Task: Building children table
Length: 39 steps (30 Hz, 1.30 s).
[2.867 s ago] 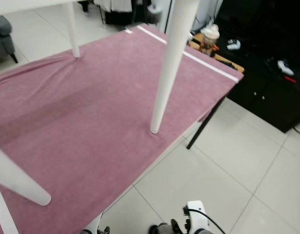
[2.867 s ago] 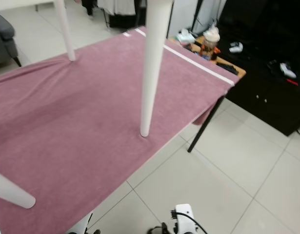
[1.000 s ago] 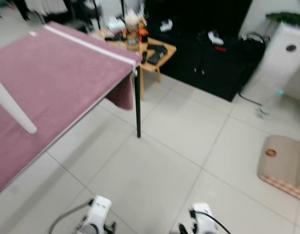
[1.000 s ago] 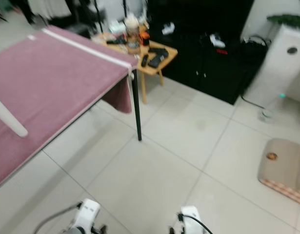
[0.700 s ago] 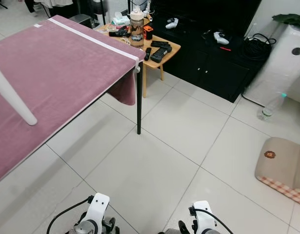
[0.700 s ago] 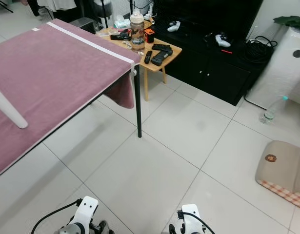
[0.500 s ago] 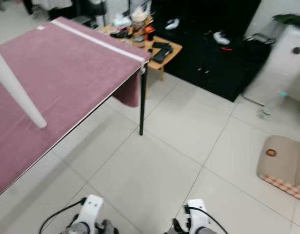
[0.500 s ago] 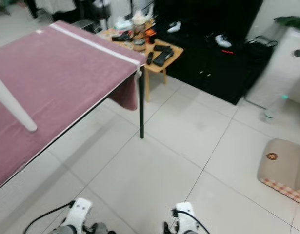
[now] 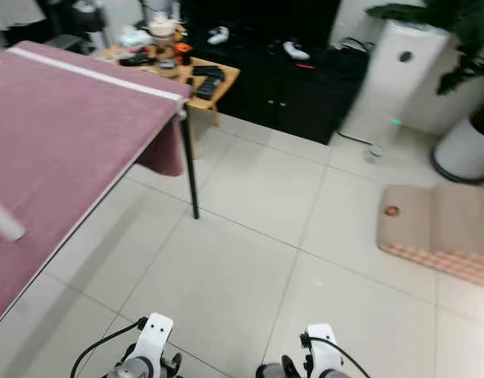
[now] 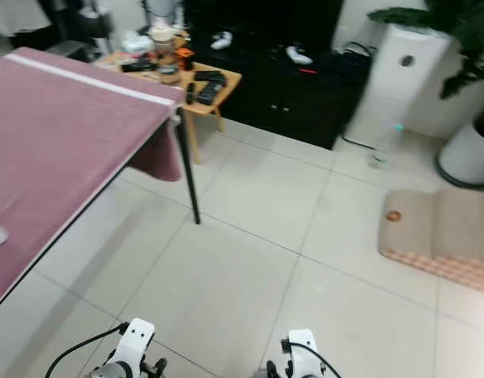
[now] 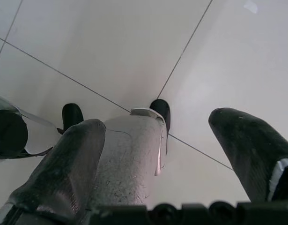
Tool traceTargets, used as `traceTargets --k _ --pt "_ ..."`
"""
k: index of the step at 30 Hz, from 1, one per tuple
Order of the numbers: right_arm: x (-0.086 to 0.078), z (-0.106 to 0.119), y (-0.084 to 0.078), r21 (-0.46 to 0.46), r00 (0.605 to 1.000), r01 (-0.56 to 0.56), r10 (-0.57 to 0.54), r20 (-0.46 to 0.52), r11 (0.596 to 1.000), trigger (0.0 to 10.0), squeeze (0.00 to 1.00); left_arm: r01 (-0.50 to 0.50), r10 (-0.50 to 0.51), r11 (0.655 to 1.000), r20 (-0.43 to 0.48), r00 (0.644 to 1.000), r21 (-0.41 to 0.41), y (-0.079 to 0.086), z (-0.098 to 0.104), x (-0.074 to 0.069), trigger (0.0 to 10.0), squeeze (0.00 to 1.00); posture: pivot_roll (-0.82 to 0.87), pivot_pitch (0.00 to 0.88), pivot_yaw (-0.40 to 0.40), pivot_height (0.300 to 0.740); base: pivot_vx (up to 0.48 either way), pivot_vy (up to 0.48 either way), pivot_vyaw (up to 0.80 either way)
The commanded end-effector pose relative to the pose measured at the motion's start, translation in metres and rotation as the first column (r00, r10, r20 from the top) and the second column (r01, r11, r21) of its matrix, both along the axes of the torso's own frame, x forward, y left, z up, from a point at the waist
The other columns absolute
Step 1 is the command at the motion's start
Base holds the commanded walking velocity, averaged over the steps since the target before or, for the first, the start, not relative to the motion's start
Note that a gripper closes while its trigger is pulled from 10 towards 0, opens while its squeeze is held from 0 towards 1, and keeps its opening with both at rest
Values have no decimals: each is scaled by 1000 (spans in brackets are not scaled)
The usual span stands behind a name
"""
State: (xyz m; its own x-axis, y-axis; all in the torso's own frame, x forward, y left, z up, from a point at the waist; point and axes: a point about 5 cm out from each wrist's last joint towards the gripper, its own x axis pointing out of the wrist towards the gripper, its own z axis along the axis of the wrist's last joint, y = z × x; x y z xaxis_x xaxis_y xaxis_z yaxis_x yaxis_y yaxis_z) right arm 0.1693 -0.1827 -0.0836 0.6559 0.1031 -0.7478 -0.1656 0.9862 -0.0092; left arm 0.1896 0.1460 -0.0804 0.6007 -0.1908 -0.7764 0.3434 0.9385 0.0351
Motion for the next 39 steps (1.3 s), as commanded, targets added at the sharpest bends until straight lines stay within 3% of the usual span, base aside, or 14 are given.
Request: traceTargets --k 1,25,39 --pt "-12 -6 -1 0 999 10 -10 -50 1000 10000 0 9 -9 1000 -30 1000 2 1 -5 -10 10000 0 -78 81 69 740 0 0 -800" --pt "-9 -5 0 1 999 5 -5 -43 1000 10000 0 11 -11 1000 -36 999 14 3 -6 -12 10000 0 -79 78 70 740 0 0 -769" --pt "-11 -5 -1 -9 999 -15 15 -47 1000 10000 0 12 -11 1000 -27 1000 14 2 -6 -11 10000 0 -72 74 59 740 418 0 0"
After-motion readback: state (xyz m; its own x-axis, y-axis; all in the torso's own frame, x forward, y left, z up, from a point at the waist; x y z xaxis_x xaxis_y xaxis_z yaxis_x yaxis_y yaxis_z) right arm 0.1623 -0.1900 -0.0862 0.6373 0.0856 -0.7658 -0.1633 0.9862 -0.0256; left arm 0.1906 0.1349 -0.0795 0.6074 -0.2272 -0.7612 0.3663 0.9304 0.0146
